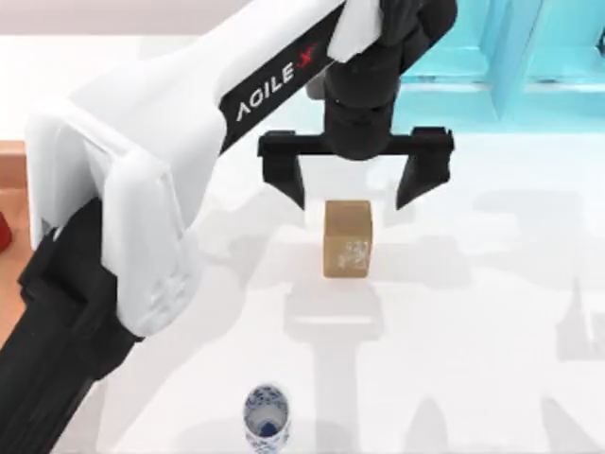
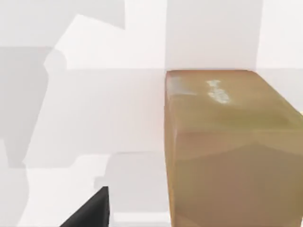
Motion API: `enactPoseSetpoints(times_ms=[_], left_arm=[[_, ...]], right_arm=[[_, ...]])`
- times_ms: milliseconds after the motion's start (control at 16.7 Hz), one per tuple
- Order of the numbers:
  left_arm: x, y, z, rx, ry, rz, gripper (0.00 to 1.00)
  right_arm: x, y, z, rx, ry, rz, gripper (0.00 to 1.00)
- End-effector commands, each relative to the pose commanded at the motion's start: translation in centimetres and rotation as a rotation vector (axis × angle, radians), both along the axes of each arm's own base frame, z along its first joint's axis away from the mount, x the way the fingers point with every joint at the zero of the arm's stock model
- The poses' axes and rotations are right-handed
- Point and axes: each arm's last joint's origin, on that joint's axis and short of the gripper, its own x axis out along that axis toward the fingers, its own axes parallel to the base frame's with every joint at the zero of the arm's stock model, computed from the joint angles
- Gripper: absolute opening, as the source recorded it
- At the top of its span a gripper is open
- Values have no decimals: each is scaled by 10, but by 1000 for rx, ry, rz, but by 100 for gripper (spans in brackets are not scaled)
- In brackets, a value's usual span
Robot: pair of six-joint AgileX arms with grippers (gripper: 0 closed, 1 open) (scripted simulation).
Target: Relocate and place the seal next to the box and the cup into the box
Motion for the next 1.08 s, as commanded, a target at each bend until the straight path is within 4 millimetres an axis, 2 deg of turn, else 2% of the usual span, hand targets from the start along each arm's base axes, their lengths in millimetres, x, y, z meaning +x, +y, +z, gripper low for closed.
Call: enactPoseSetpoints(times_ms=[300, 420, 780, 1080], left_arm=[[-1, 0, -49, 13, 15, 0, 100], [-3, 1, -63, 9, 10, 0, 100], [-4, 1, -69, 6, 7, 0, 100], [-4, 1, -69, 6, 7, 0, 62]], right_arm=[[0, 0, 0, 0, 0, 0, 100], [0, 0, 0, 0, 0, 0, 100], [0, 0, 0, 0, 0, 0, 100], [0, 0, 0, 0, 0, 0, 100]])
